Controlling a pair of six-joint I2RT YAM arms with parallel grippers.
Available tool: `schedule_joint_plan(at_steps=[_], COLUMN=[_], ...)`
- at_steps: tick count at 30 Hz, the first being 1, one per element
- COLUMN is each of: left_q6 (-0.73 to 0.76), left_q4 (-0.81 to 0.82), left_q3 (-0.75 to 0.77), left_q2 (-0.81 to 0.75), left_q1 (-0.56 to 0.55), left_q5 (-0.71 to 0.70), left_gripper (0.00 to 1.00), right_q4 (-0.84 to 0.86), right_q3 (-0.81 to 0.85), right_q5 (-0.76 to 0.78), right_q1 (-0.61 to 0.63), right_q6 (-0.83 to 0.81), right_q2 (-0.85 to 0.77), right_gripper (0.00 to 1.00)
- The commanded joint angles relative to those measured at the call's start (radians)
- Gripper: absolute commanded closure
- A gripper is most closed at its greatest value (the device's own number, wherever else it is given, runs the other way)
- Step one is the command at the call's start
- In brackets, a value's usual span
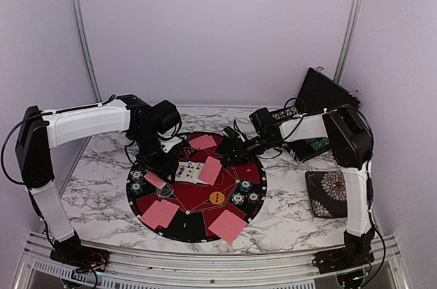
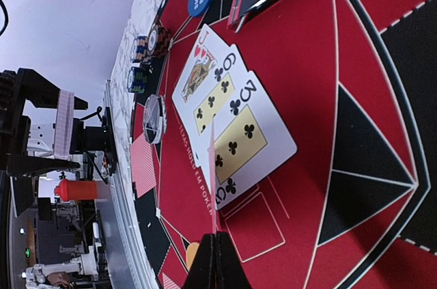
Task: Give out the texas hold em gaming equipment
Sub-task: Distribute the poker card in the community card area.
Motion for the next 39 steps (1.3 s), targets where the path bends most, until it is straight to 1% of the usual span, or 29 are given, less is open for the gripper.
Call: schedule_joint_plan(at_steps=[1, 6, 9, 11, 14, 23, 28, 31, 34, 39], left_q6=[0.010, 0.012, 0.012, 0.012, 0.011, 0.010, 0.010, 0.013, 0.012, 0.013], left_q4=[-0.018, -0.018, -0.018, -0.018, -0.018, -0.018, -0.018, -0.018, -0.018, -0.018], left_q3=[-0.008, -0.007, -0.007, -0.007, -0.005, -0.005, -0.001, 0.001, 0.004, 0.016], left_q2=[-0.041, -0.039, -0.034, -0.034, -0.033, -0.034, -0.031, -0.031, -0.027, -0.018], left_q1=[0.005, 0.007, 0.007, 0.007, 0.007, 0.007, 0.007, 0.007, 0.007, 0.003], left_q5=[-0.001, 0.001, 0.004, 0.003, 0.003, 0.005, 0.007, 0.011, 0.014, 0.023], left_gripper=[0.55, 0.55, 0.55, 0.55, 0.55, 0.55, 0.55, 0.55, 0.55, 0.55], right_q4=[-0.096, -0.146, -0.163, -0.167, -0.171, -0.164, -0.159, -0.106, -0.010, 0.312], right_q3=[0.071, 0.097, 0.108, 0.109, 0.108, 0.095, 0.086, 0.040, -0.022, -0.155], right_q5=[0.050, 0.099, 0.118, 0.133, 0.161, 0.264, 0.327, 0.350, 0.307, 0.164], right_q1=[-0.011, -0.011, -0.011, -0.010, -0.009, 0.011, 0.030, 0.029, 0.031, 0.054], right_q6=[-0.075, -0.114, -0.126, -0.130, -0.130, -0.114, -0.088, -0.035, 0.054, 0.307], right_q2=[0.035, 0.045, 0.048, 0.047, 0.039, -0.013, -0.043, -0.088, -0.137, -0.194], right_gripper=[1.00, 1.00, 0.96, 0.90, 0.79, 0.53, 0.49, 0.47, 0.45, 0.38])
